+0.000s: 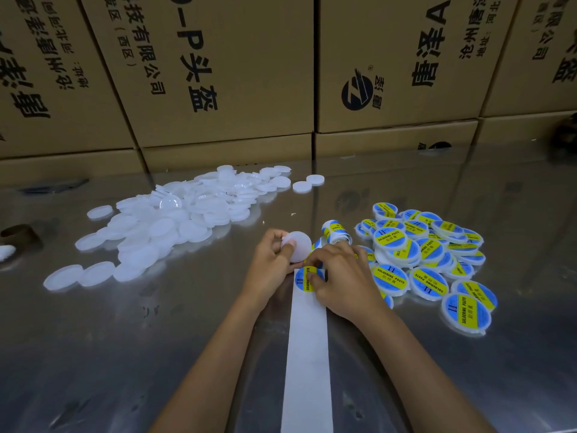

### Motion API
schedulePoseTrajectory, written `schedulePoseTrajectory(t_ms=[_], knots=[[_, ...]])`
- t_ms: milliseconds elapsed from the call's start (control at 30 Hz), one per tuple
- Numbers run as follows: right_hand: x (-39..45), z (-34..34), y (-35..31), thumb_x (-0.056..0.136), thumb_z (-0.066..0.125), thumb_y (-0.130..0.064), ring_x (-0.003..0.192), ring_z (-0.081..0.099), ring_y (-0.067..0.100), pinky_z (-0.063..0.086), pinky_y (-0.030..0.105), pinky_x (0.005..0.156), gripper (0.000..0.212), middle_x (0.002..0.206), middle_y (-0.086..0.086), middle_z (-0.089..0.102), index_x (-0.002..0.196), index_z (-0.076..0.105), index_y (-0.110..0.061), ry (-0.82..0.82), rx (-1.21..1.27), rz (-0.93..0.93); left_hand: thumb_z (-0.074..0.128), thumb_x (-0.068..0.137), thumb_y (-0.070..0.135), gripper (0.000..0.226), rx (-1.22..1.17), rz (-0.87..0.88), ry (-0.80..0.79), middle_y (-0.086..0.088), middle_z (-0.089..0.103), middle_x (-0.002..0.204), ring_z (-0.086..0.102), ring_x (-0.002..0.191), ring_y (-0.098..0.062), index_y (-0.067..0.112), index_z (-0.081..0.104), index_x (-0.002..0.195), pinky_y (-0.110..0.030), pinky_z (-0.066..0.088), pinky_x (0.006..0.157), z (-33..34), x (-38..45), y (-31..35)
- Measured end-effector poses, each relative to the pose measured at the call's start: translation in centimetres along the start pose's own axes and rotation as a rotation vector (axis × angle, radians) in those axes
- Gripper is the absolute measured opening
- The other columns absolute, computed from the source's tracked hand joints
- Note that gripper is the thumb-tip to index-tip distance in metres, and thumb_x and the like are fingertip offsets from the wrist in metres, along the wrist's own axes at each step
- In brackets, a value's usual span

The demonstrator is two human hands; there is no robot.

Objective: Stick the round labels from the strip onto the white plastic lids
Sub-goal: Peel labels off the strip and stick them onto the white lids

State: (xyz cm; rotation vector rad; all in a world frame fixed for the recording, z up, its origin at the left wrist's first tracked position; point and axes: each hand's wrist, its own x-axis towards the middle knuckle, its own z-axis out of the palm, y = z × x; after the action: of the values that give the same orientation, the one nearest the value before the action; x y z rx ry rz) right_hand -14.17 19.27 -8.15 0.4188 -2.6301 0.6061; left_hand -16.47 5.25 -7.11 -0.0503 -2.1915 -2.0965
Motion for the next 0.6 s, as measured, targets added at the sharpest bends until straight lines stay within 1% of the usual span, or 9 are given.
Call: schedulePoseTrajectory(t_ms=[100, 200, 267, 333, 400, 467, 533, 600], knots=[[-0.3, -0.4, -0.3, 0.082, 0.065, -0.019, 0.103, 0.052, 0.016, 0.032, 0.031, 0.090, 0.007, 0.092, -0.011, 0.063, 0.087, 0.066, -0.023, 0.111, 0.105, -0.026, 0.048, 0.103, 0.005, 0.003, -0.003, -0.005, 0.007, -0.018, 0.065, 0.106, 0.067, 0.078, -0.016, 0.006, 0.049, 0.107, -0.020, 0.058, 0.064, 0.0, -0.1, 0.1], [-0.3, -1.3, -0.7, 0.078, 0.066, -0.008, 0.087, 0.055, 0.017, 0.045, 0.035, 0.077, 0.010, 0.081, -0.008, 0.061, 0.078, 0.061, -0.016, 0.264, 0.364, 0.028, 0.052, 0.102, 0.005, 0.004, -0.044, -0.017, 0.035, -0.016, 0.068, 0.102, 0.067, 0.074, -0.013, 0.007, 0.052, 0.105, -0.020, 0.056, 0.059, 0.1, -0.2, 0.3], [-0.3, -1.9, -0.8, 0.078, 0.064, -0.001, 0.076, 0.054, 0.013, 0.047, 0.028, 0.071, 0.014, 0.076, -0.010, 0.058, 0.078, 0.058, -0.013, 0.392, 0.564, 0.129, 0.055, 0.100, 0.003, 0.004, -0.143, -0.036, 0.080, -0.016, 0.067, 0.104, 0.070, 0.080, -0.015, 0.005, 0.056, 0.103, -0.024, 0.060, 0.062, 0.1, -0.3, 0.6], [-0.2, -2.4, -0.7, 0.081, 0.063, 0.001, 0.069, 0.052, 0.012, 0.046, 0.025, 0.064, 0.016, 0.074, -0.007, 0.058, 0.079, 0.056, -0.014, 0.469, 0.715, 0.255, 0.058, 0.098, 0.003, 0.006, -0.259, -0.057, 0.130, -0.012, 0.067, 0.107, 0.072, 0.083, -0.016, 0.004, 0.059, 0.103, -0.030, 0.062, 0.067, -0.2, -0.3, 1.0], [-0.1, -2.8, -0.5, 0.082, 0.063, 0.000, 0.063, 0.051, 0.010, 0.044, 0.022, 0.057, 0.018, 0.070, -0.009, 0.057, 0.079, 0.057, -0.017, 0.501, 0.829, 0.344, 0.059, 0.098, 0.003, 0.010, -0.351, -0.062, 0.137, -0.008, 0.068, 0.109, 0.075, 0.087, -0.019, 0.008, 0.064, 0.104, -0.031, 0.062, 0.070, -0.6, -0.3, 1.4], [0.0, -3.1, -0.4, 0.083, 0.064, 0.002, 0.059, 0.051, 0.004, 0.043, 0.017, 0.054, 0.020, 0.066, -0.013, 0.057, 0.081, 0.058, -0.018, 0.506, 0.945, 0.385, 0.057, 0.098, 0.000, 0.022, -0.406, -0.067, 0.109, -0.005, 0.071, 0.106, 0.074, 0.095, -0.028, 0.014, 0.067, 0.110, -0.035, 0.063, 0.076, -0.8, -0.4, 1.8], [0.1, -3.3, -0.4, 0.083, 0.066, 0.004, 0.064, 0.056, 0.006, 0.046, 0.018, 0.056, 0.020, 0.075, -0.006, 0.062, 0.085, 0.059, -0.015, 0.475, 1.043, 0.396, 0.055, 0.097, -0.003, 0.032, -0.449, -0.091, 0.059, -0.003, 0.074, 0.103, 0.074, 0.096, -0.031, 0.017, 0.068, 0.118, -0.037, 0.063, 0.080, -0.6, -0.8, 2.1], [0.0, -3.3, -0.5, 0.084, 0.069, 0.003, 0.069, 0.061, 0.009, 0.051, 0.020, 0.062, 0.019, 0.084, 0.001, 0.067, 0.087, 0.061, -0.014, 0.427, 1.115, 0.393, 0.051, 0.098, -0.003, 0.033, -0.493, -0.118, -0.002, -0.009, 0.076, 0.107, 0.074, 0.098, -0.032, 0.014, 0.067, 0.121, -0.038, 0.062, 0.081, -0.2, -1.2, 2.4]])
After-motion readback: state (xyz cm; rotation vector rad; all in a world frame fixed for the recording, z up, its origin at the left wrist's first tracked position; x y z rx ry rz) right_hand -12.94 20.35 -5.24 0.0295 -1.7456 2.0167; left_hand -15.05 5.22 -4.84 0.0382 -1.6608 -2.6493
